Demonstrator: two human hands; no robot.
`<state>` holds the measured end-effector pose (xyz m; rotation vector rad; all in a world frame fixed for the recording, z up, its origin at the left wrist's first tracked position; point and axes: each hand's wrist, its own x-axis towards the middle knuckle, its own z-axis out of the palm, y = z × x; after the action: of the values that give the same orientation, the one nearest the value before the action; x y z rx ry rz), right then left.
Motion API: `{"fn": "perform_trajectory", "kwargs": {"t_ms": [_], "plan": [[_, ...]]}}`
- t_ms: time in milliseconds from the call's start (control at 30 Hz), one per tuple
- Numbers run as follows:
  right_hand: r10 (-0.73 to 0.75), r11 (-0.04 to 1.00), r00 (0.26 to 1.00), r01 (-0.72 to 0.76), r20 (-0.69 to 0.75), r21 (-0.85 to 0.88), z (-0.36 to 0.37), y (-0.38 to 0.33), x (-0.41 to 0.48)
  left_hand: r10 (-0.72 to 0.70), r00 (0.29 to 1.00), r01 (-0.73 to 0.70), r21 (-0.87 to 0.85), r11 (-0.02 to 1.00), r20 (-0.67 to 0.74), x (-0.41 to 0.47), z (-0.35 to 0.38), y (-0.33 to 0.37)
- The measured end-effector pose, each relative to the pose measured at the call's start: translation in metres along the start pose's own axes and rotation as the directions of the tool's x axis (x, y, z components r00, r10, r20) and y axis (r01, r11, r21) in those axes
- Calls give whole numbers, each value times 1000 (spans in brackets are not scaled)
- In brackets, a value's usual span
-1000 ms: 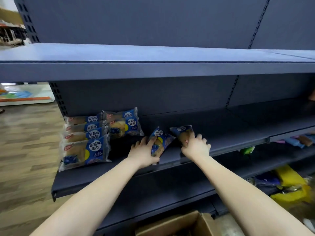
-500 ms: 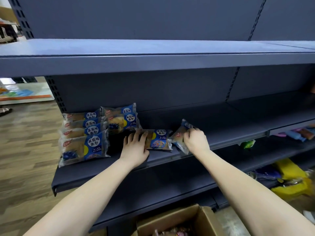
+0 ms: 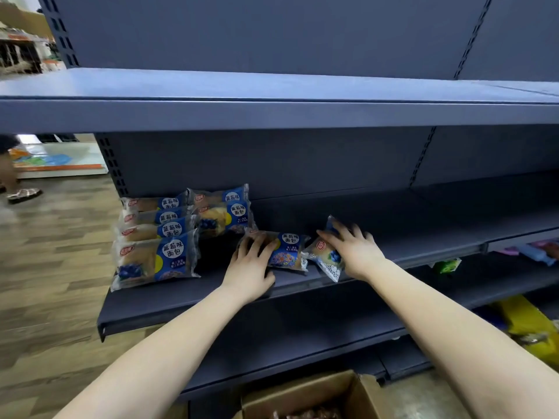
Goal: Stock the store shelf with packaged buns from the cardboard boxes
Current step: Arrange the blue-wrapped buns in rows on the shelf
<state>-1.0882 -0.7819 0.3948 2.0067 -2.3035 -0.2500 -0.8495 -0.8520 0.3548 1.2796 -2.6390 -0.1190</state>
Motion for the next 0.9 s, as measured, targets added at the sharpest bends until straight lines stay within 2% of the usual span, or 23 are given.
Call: {"fn": "perform_trajectory", "kwargs": {"t_ms": [167,267,367,467,633,767,900], "plan": [[17,998,997,-21,70,53,7,-12,12,-40,999,41,52,998,-33,4,-7,-4],[70,998,996,-70,57,3,-3,-16,19,-23,999,25,100,995,-22,19,-22,-7],[109,994,988,-109,107,-10,-14,-13,25,-12,999,7,149,989,30,36,-35,-8],[128,986,984,-141,127,92,-2,-11,23,-11,995,-6,164,986,102,47,-36,-6],[169,967,985,-170,20,190,19,-8,16,-130,960,112,87,990,248,54,-23,4],[184,958,983,-177,-8,226,24,-8,17,-67,980,47,112,993,187,54,-23,8],[216,949,976,-210,2,236,21,-11,21,42,997,-55,245,968,60,56,-33,0]]}}
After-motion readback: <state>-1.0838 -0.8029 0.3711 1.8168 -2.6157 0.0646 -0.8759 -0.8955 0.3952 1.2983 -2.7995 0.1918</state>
